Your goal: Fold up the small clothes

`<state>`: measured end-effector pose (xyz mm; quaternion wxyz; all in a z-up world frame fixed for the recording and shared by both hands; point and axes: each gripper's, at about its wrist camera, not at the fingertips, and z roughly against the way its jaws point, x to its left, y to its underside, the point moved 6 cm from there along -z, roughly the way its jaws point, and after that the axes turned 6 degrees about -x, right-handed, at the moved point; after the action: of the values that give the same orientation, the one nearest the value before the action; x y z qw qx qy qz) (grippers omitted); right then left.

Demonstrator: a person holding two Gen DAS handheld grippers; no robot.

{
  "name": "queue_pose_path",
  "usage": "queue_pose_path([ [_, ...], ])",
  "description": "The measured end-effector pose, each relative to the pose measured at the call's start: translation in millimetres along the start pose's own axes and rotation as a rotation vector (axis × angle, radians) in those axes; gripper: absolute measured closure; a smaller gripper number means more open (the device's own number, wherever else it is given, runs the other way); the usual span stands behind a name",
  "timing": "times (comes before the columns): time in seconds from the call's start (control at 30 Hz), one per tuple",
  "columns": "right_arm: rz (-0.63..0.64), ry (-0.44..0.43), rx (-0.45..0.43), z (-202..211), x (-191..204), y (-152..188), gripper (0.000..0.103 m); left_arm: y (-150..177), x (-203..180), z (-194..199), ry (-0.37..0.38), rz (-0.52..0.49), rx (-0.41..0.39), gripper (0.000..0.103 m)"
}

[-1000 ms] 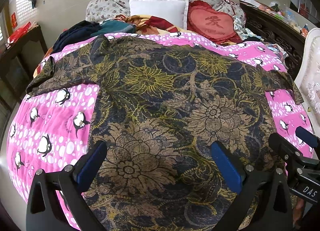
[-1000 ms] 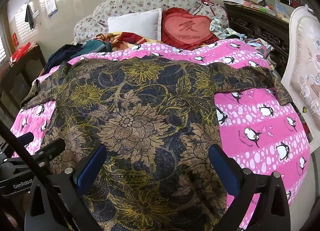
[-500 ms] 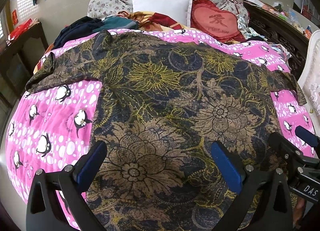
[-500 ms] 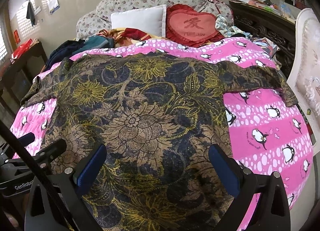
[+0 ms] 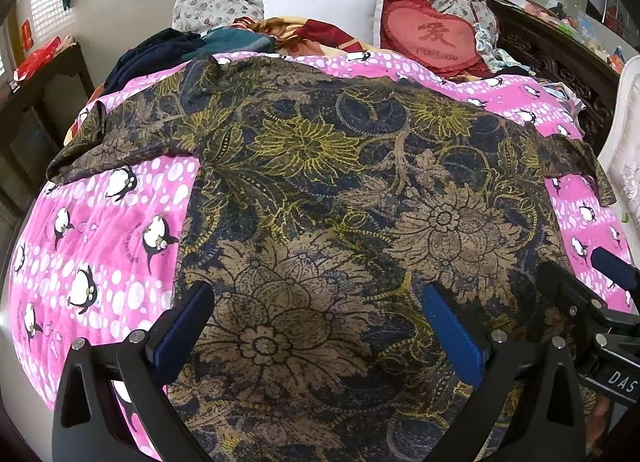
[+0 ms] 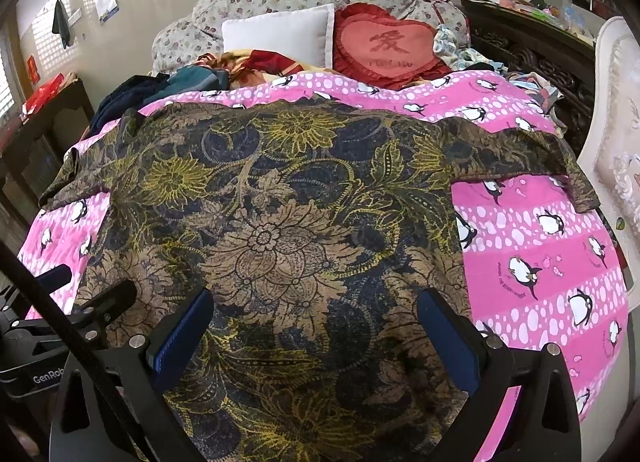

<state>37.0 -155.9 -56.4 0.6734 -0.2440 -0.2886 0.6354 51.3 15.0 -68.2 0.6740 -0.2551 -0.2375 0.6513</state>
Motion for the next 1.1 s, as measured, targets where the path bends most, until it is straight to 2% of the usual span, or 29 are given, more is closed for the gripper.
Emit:
queue_pose_path([
  [0.57,0.050,0.000,0.037,-22,14,-6,0.000,0,13,-15,-0.012,0.008,0.026,0.000],
  [0.73,0.059,-0.032,0.041,-35,29,-17,0.000,-3,25,-21,-0.027,0.000,0.036,0.000],
  [0.9,0.117,-0.055,0.053,-56,54,-30,0.000,-12,56,-27,-0.035,0.022,0.054,0.000],
  [1.1,0.160,-0.076,0.067,-82,86,-46,0.000,-28,118,-36,-0.133,0.045,0.040,0.000],
])
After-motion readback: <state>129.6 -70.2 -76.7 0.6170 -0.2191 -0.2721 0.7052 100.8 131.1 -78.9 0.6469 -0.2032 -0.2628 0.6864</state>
